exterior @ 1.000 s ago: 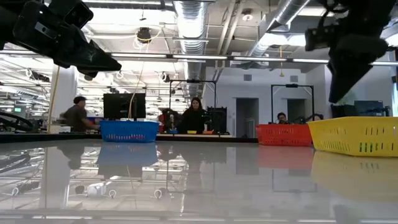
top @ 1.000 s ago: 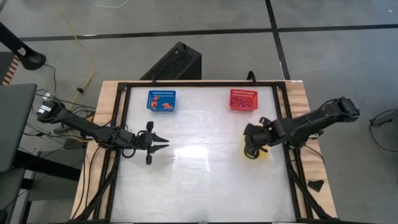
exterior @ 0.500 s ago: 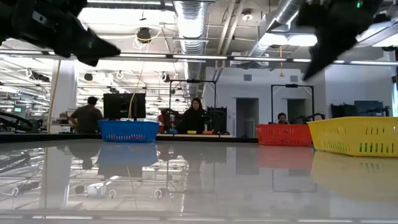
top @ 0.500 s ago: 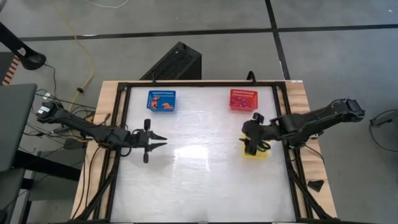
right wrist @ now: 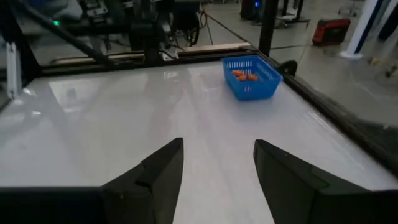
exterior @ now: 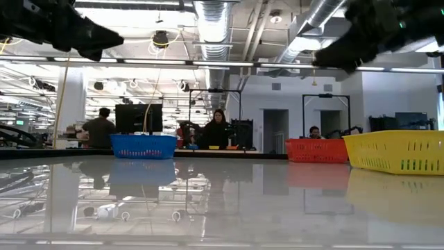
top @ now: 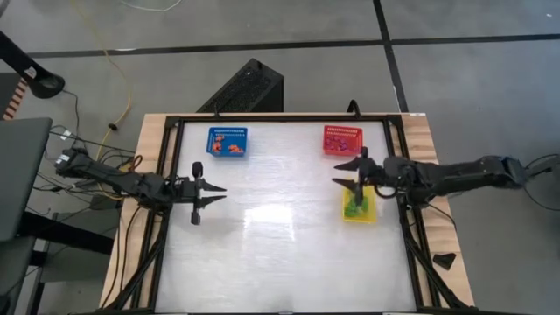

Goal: Sort Halloween decoration
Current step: Return to Home Position

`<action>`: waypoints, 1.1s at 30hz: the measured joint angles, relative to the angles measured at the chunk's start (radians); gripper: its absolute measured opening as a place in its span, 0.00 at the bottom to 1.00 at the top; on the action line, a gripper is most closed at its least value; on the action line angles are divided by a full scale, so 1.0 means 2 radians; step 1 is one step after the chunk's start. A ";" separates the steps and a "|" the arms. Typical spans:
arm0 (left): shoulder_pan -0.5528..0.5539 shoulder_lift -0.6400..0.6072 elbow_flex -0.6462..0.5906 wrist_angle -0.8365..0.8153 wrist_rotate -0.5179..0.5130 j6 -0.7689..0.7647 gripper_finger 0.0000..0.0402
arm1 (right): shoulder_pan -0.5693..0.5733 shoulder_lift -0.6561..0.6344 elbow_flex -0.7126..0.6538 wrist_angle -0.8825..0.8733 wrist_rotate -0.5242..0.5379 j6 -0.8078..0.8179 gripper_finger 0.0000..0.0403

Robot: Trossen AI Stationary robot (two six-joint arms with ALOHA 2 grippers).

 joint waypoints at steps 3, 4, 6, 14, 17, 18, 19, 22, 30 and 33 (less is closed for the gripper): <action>0.000 -0.020 0.000 -0.031 -0.013 -0.003 0.18 | -0.037 -0.049 -0.039 0.001 -0.038 0.027 0.53; 0.000 -0.026 0.000 -0.035 -0.020 -0.006 0.18 | -0.048 -0.064 -0.050 0.000 -0.049 0.037 0.51; 0.000 -0.037 -0.007 -0.021 -0.031 -0.005 0.18 | -0.067 -0.090 -0.072 -0.001 -0.065 0.055 0.47; 0.023 -0.097 -0.098 0.080 -0.036 -0.015 0.18 | -0.101 -0.168 -0.134 -0.002 -0.101 0.084 0.24; 0.036 -0.117 -0.097 0.064 -0.030 -0.040 0.18 | -0.101 -0.196 -0.155 0.001 -0.103 0.088 0.17; 0.040 -0.121 -0.097 0.063 -0.018 -0.045 0.18 | -0.101 -0.205 -0.163 0.003 -0.103 0.092 0.14; 0.042 -0.125 -0.097 0.060 -0.006 -0.049 0.18 | -0.103 -0.213 -0.171 0.010 -0.103 0.093 0.12; 0.049 -0.132 -0.097 0.061 0.033 -0.059 0.18 | -0.104 -0.235 -0.187 0.002 -0.103 0.093 0.07; 0.058 -0.126 -0.097 0.034 0.086 -0.095 0.18 | -0.104 -0.246 -0.187 -0.010 -0.082 0.088 0.12; 0.058 -0.127 -0.097 0.013 0.082 -0.109 0.18 | -0.107 -0.245 -0.187 -0.005 -0.031 0.088 0.19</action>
